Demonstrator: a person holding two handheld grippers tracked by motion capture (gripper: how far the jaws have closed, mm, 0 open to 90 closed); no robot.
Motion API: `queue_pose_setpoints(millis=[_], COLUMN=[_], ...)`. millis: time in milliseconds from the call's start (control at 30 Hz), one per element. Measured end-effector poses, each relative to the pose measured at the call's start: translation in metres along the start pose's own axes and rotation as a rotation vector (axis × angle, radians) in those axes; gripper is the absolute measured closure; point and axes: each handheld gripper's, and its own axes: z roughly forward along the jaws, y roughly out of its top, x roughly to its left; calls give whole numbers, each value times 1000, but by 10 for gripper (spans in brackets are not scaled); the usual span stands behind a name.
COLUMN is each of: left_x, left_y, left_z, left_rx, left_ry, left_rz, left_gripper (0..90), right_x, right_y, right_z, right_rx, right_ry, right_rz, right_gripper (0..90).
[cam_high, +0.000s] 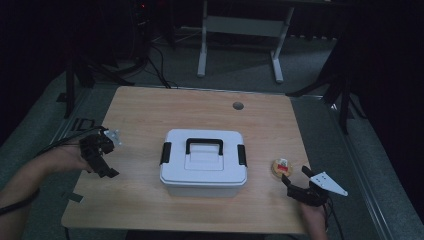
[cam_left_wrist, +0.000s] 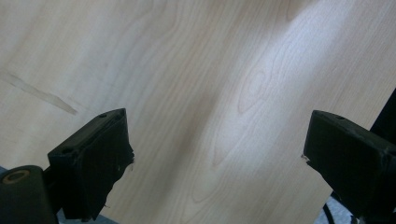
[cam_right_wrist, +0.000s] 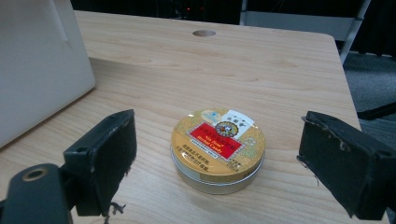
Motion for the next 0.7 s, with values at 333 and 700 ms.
queue_pose_setpoints(millis=[333, 700], left_x=[-6, -14], left_y=[36, 79], left_z=[-20, -24], left_rx=[-1, 25], left_ry=[-18, -46], left_rz=[69, 157], left_gripper=[75, 76], right_x=[0, 0], right_y=[0, -1], right_z=[0, 1], right_rx=[-2, 3], right_ry=[7, 25], right_rz=[3, 9], right_gripper=[110, 110])
